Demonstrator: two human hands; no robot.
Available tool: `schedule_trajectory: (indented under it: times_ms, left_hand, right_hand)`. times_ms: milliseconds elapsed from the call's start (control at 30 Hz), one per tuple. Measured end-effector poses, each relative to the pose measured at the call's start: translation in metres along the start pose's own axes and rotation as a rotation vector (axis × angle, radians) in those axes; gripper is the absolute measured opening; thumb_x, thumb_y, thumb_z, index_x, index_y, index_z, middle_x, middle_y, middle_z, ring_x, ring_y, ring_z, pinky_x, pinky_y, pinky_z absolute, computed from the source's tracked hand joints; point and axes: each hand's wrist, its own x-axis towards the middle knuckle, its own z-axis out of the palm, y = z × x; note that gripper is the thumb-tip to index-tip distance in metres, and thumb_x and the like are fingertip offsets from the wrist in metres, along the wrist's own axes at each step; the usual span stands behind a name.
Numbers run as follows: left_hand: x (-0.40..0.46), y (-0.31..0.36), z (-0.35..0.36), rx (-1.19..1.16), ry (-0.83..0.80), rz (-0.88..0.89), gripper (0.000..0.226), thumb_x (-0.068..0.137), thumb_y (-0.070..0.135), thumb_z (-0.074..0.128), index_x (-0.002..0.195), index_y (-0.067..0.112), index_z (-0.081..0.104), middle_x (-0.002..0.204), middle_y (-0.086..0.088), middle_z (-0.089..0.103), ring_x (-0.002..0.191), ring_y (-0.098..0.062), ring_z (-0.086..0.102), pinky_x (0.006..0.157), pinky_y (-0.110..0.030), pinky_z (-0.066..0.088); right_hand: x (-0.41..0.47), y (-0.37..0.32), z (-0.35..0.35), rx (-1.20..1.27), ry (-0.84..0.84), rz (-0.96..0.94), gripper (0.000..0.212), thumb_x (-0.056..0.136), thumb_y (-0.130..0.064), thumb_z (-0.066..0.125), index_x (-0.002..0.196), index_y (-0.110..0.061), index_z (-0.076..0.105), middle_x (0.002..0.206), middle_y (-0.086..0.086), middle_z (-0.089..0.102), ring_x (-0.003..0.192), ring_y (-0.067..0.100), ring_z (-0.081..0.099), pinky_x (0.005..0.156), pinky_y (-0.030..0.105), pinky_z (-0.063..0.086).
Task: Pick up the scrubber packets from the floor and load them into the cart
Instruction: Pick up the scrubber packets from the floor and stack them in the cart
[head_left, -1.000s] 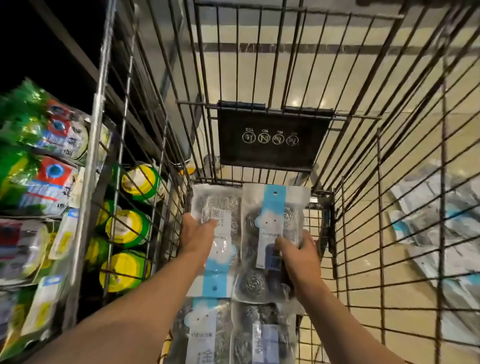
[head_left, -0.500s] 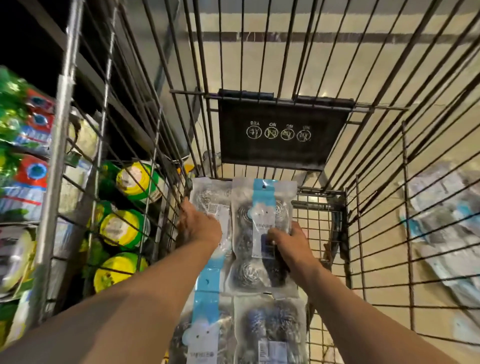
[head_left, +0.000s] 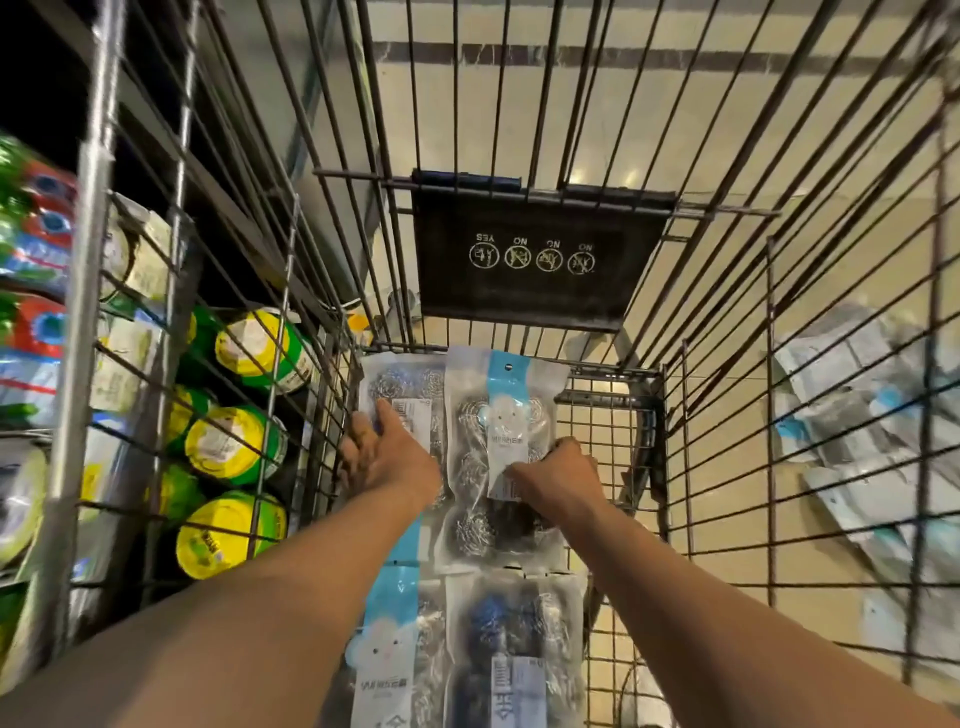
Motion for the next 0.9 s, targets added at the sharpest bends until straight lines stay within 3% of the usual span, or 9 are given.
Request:
schedule_trajectory:
  times_ms: [67,133,233,300,433,500,567,767,900]
  left_hand:
    - [-0.004,-0.001,-0.008,-0.025,-0.031,-0.021,0.088,0.099,0.015,0.052,0.165,0.031,-0.004,0.173,-0.003,-0.004,0.156,-0.034,0.005,0.124,-0.052,0.020]
    - [-0.011,-0.004,-0.015,-0.104,-0.044,-0.041,0.083,0.101,0.018,0.050,0.165,0.033,0.001,0.174,-0.004,-0.004,0.158,-0.034,0.002,0.127,-0.052,0.017]
    - [-0.037,-0.013,-0.026,-0.180,-0.010,0.023,0.072,0.101,0.024,0.050,0.164,0.034,0.016,0.172,-0.008,0.011,0.157,-0.035,0.009,0.126,-0.048,0.018]
    - [-0.061,-0.019,-0.038,-0.176,-0.009,0.051,0.067,0.101,0.026,0.050,0.162,0.032,0.023,0.169,-0.011,0.023,0.153,-0.037,0.021,0.124,-0.048,0.025]
    - [-0.123,-0.024,-0.089,-0.242,-0.168,0.118,0.051,0.103,0.029,0.053,0.152,0.018,0.044,0.147,-0.010,0.054,0.132,-0.036,0.053,0.104,-0.041,0.044]
    - [-0.162,-0.024,-0.124,-0.402,-0.316,0.161,0.025,0.103,0.027,0.055,0.127,0.020,0.060,0.121,-0.002,0.061,0.117,-0.028,0.060,0.093,-0.037,0.047]
    - [-0.199,-0.028,-0.155,-0.569,-0.382,0.172,0.008,0.103,0.027,0.059,0.110,0.025,0.061,0.112,0.002,0.063,0.106,-0.021,0.062,0.090,-0.037,0.049]
    - [-0.301,-0.052,-0.218,-0.770,-0.377,0.339,0.016,0.100,0.036,0.062,0.116,0.036,0.067,0.122,0.004,0.073,0.114,-0.014,0.069,0.088,-0.032,0.051]
    - [-0.357,-0.055,-0.234,-0.779,-0.340,0.435,0.019,0.103,0.032,0.058,0.117,0.030,0.070,0.113,0.007,0.077,0.106,-0.014,0.072,0.092,-0.037,0.053]
  right_hand:
    - [-0.006,0.007,-0.006,0.004,-0.032,-0.031,0.061,0.072,-0.037,0.075,0.123,-0.016,0.048,0.115,0.008,0.061,0.100,0.027,0.068,0.080,0.045,0.065]
    - [-0.028,0.006,-0.017,0.010,-0.029,-0.076,0.055,0.087,-0.031,0.074,0.131,-0.017,0.045,0.109,0.005,0.060,0.086,0.019,0.069,0.065,0.032,0.063]
    - [-0.072,0.005,-0.039,0.030,-0.040,-0.109,0.058,0.100,-0.028,0.067,0.147,-0.010,0.040,0.084,-0.009,0.053,0.067,0.004,0.061,0.043,0.013,0.045]
    - [-0.108,-0.001,-0.054,0.054,-0.081,-0.148,0.057,0.103,-0.027,0.063,0.150,-0.008,0.039,0.083,-0.010,0.054,0.062,0.001,0.056,0.037,0.009,0.040]
    - [-0.191,-0.016,-0.094,0.066,-0.124,-0.253,0.044,0.102,-0.027,0.061,0.141,-0.010,0.050,0.105,-0.001,0.065,0.071,0.004,0.060,0.050,0.010,0.047]
    - [-0.235,-0.027,-0.116,0.143,-0.147,-0.313,0.035,0.102,-0.026,0.063,0.132,-0.010,0.060,0.115,0.003,0.070,0.085,0.008,0.065,0.069,0.014,0.054]
    - [-0.276,-0.034,-0.137,0.223,-0.159,-0.393,0.027,0.101,-0.024,0.064,0.124,-0.011,0.067,0.114,0.002,0.072,0.098,0.016,0.068,0.085,0.026,0.055]
    - [-0.382,-0.013,-0.185,0.339,-0.135,-0.515,0.011,0.097,-0.029,0.070,0.106,-0.026,0.074,0.103,0.001,0.076,0.096,0.023,0.072,0.085,0.036,0.059]
    - [-0.443,0.021,-0.217,0.491,-0.041,-0.489,0.008,0.097,-0.020,0.069,0.102,-0.025,0.075,0.093,-0.004,0.077,0.086,0.010,0.074,0.071,0.020,0.055]
